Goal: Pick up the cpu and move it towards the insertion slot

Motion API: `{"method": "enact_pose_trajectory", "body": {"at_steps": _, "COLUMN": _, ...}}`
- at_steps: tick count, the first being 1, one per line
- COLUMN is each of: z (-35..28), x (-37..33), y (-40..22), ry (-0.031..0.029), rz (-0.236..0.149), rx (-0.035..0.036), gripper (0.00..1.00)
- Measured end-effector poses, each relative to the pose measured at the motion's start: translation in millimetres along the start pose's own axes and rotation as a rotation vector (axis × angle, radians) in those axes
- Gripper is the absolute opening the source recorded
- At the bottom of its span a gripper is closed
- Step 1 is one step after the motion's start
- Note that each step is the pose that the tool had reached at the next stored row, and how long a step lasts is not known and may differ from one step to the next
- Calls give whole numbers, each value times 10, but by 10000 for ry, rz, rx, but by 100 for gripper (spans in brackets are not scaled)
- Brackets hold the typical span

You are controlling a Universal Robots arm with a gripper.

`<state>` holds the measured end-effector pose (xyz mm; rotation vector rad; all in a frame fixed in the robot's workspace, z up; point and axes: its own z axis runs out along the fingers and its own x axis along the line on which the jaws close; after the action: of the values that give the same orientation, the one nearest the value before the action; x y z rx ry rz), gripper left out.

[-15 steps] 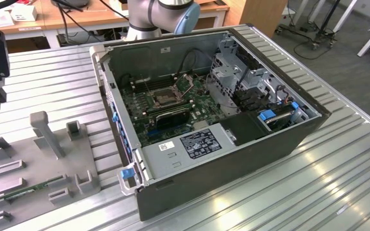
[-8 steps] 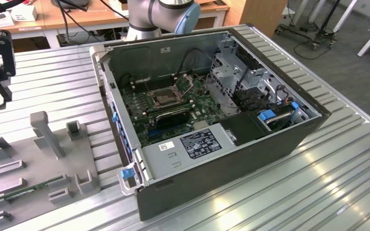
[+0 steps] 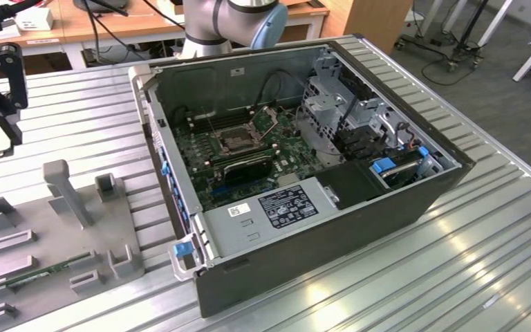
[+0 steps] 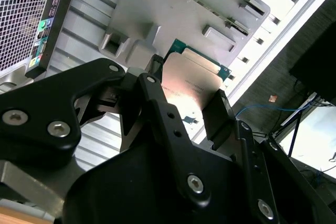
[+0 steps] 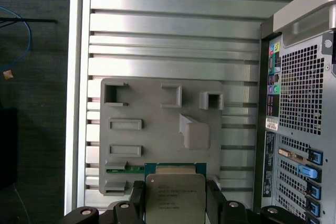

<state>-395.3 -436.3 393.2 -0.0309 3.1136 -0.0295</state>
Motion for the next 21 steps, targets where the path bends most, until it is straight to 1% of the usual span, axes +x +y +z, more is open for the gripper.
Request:
{"method": "enact_pose_trajectory", "body": {"at_steps": 5, "z": 0, "x": -12, "y": 0, "ry": 0, "rz": -1, "rx": 0, "gripper": 55}}
{"method": "enact_pose_trajectory", "body": {"at_steps": 17, "z": 3, "x": -107, "y": -2, "ry": 0, "rz": 0, "rx": 0, "gripper": 55}}
{"method": "enact_pose_trajectory", "body": {"at_steps": 21, "z": 4, "x": -124, "y": -2, "ry": -1, "rz": 2, "rx": -1, "gripper": 55}}
